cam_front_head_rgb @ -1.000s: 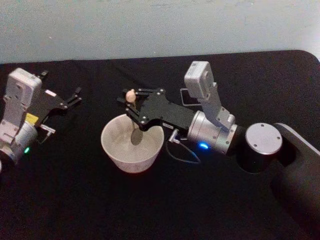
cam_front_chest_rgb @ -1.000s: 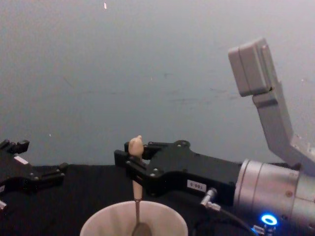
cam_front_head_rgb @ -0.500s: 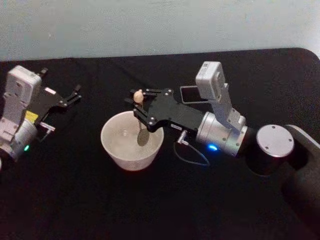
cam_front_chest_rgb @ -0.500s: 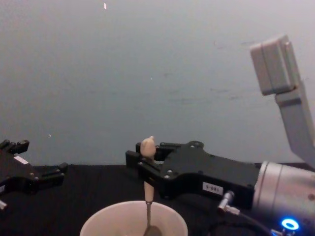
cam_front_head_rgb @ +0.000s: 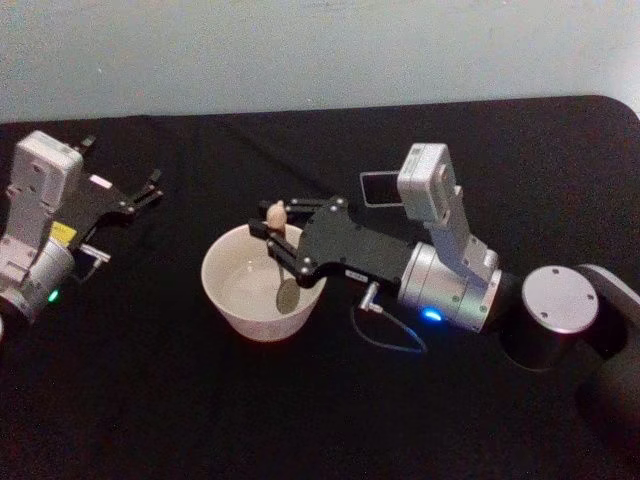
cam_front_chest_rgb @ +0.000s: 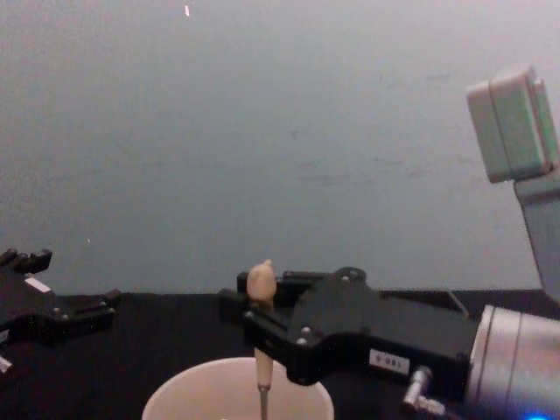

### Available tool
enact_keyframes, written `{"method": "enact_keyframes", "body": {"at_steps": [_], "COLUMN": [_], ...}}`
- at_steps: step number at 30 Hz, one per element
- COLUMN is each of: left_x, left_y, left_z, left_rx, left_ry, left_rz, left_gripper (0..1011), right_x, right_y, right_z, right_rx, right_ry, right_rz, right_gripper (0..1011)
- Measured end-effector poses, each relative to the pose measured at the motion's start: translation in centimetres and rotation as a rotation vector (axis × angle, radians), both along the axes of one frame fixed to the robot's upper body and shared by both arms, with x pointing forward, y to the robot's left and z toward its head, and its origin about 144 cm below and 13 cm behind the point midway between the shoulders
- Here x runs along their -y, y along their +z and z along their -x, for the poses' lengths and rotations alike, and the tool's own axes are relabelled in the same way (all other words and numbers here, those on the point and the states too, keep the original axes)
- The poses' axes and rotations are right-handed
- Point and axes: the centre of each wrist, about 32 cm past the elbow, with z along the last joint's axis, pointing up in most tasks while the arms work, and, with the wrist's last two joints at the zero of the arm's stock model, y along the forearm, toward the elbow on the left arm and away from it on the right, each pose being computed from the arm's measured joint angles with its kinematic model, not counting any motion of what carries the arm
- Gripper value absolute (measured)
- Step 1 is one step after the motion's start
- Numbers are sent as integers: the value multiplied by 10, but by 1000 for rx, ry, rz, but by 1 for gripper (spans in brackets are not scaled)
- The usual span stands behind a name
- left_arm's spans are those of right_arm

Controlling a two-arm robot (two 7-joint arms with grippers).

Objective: Pick up the stirring spoon with one hand, stir inside the cup, then place it back in its original position.

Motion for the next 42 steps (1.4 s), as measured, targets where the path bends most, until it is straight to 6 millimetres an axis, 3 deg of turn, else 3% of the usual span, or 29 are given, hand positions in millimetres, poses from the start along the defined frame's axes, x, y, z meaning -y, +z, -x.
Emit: {"method": "enact_keyframes", "body": {"at_steps": [15,29,42], "left_x": [0,0,0], "left_y": [0,0,0], "left_z": [0,0,0], "left_rx": [0,0,0], "left_ry": [0,0,0], "left_rz": [0,0,0], "left_gripper": [1001,1001,1001], "right_x": [-14,-26,-21], "right_y": [-1,-3,-2], "right_z": [5,-12,-24], "right_rx": [-11,-16,-5], "right_ry": [43,8,-40], "right_rz": [-3,2,5], "right_gripper": [211,211,211]}}
